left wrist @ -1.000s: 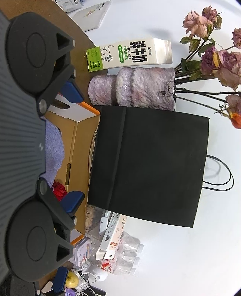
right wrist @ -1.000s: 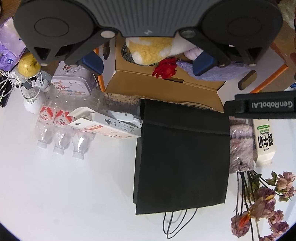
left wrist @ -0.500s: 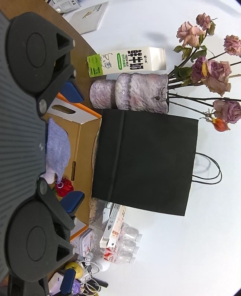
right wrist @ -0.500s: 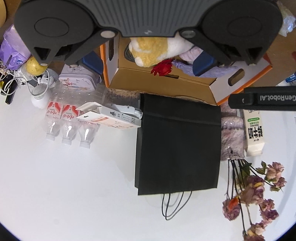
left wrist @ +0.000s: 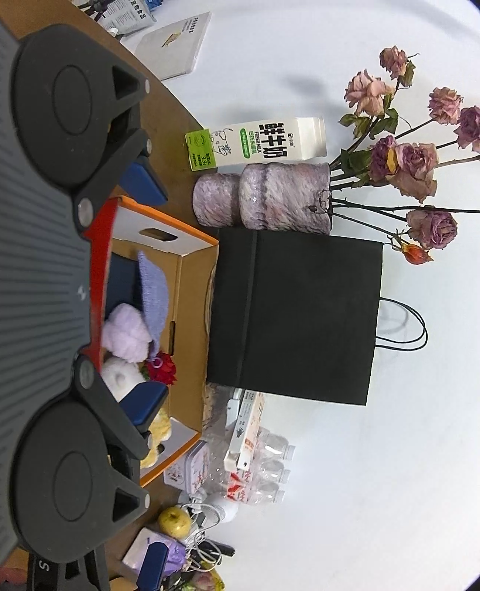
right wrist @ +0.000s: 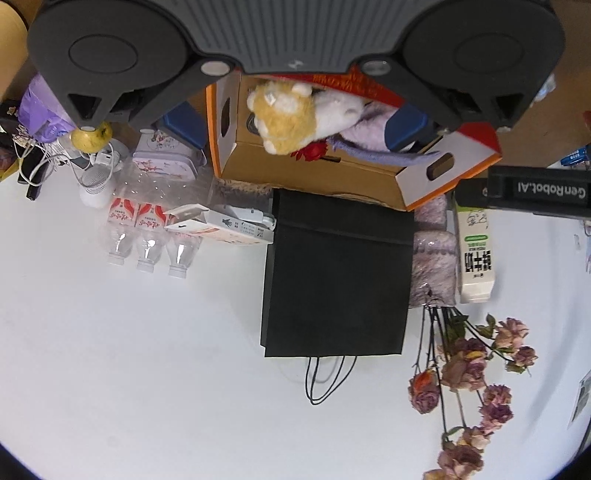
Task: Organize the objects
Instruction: 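Withdraw both tools from the box back over the table, then close the left tool on the small tan soap box while the right tool moves over the white tissue, then close the right tool on the white tissue and lift it, then carry the soap box with the left tool while the right tool carries the tissue to the box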
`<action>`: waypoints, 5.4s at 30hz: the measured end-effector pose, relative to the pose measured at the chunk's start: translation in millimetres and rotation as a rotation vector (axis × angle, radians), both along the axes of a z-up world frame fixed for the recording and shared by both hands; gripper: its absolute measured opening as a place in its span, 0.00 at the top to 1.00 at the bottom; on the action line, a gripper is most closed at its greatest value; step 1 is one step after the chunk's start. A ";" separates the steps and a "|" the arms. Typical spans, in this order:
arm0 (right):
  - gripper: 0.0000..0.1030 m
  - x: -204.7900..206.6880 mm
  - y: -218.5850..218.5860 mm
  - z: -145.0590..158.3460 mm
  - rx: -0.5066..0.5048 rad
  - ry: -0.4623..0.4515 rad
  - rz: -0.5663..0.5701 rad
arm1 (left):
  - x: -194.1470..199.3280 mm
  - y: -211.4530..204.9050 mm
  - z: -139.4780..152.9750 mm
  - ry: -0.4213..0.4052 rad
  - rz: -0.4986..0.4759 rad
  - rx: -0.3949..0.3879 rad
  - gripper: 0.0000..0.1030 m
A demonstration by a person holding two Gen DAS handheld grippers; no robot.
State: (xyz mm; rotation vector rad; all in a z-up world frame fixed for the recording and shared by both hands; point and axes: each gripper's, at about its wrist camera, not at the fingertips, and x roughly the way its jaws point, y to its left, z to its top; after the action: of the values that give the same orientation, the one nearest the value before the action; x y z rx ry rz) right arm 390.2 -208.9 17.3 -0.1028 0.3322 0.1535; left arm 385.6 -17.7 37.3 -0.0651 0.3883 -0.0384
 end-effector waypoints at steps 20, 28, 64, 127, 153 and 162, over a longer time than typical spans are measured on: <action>0.00 -104.0 1.3 -34.0 0.003 -0.009 0.010 | -81.6 -1.3 -27.2 0.028 -0.018 0.026 0.00; 0.00 -133.0 -2.1 -51.7 0.007 0.011 -0.009 | -107.6 1.7 -54.6 0.088 -0.041 0.016 0.00; 0.00 -181.3 -26.1 -78.2 0.054 0.060 -0.044 | -140.3 15.7 -108.9 0.268 -0.160 0.107 0.51; 0.32 -72.4 -48.5 -92.8 0.099 0.291 0.252 | -111.4 17.2 -82.7 0.123 -0.115 0.026 0.65; 0.88 -143.9 -19.6 -74.9 0.128 0.053 0.062 | -121.1 20.3 -78.4 0.092 -0.090 0.019 0.65; 0.90 -160.2 -6.5 -64.8 0.130 -0.033 0.051 | -122.5 19.4 -75.5 0.088 -0.057 0.014 0.65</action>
State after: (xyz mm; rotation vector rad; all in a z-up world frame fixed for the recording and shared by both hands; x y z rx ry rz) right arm 230.0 -215.4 -47.5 0.0148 0.2865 0.2229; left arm 263.1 1.7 -38.3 -0.0424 0.4780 -0.0889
